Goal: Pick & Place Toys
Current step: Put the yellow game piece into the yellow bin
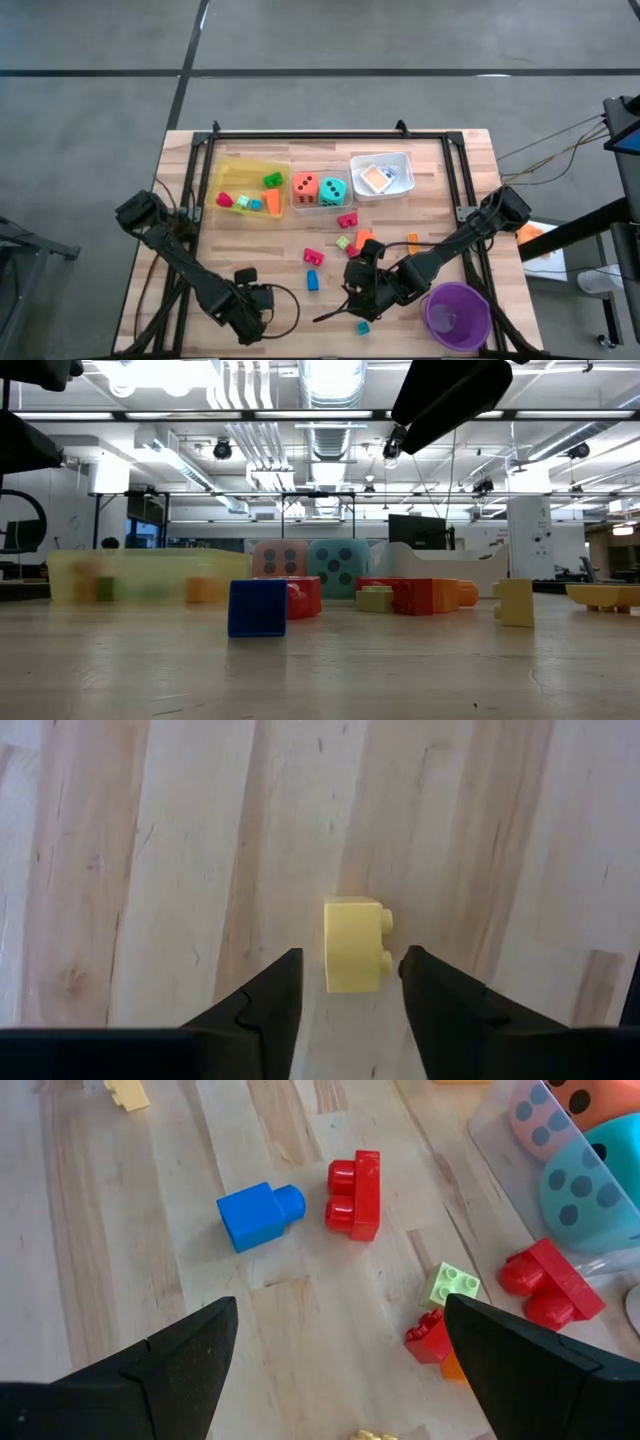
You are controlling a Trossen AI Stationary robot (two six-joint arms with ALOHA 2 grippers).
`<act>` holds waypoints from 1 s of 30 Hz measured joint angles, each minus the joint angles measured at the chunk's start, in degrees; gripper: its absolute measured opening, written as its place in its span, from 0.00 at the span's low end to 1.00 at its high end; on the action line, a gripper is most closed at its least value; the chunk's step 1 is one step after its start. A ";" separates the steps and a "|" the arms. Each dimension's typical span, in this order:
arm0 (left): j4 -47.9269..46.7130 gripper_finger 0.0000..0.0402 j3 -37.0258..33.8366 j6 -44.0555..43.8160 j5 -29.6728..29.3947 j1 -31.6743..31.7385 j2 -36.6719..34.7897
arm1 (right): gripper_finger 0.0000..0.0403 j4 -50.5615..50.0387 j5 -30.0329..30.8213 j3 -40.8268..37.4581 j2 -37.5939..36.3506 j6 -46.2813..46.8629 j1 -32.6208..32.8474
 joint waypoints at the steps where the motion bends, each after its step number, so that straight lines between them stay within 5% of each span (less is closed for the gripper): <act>1: 0.01 0.45 0.00 -0.04 0.00 0.01 0.00 | 0.88 0.02 0.00 -0.01 0.00 -0.01 0.00; 11: 2.68 0.67 -0.31 1.17 0.01 0.01 0.00 | 0.88 0.02 -0.02 -0.02 0.00 -0.02 0.00; 30: 7.58 0.68 -5.40 -0.33 0.05 -0.21 -0.02 | 0.88 -0.21 -1.36 -0.07 -0.02 -1.31 0.02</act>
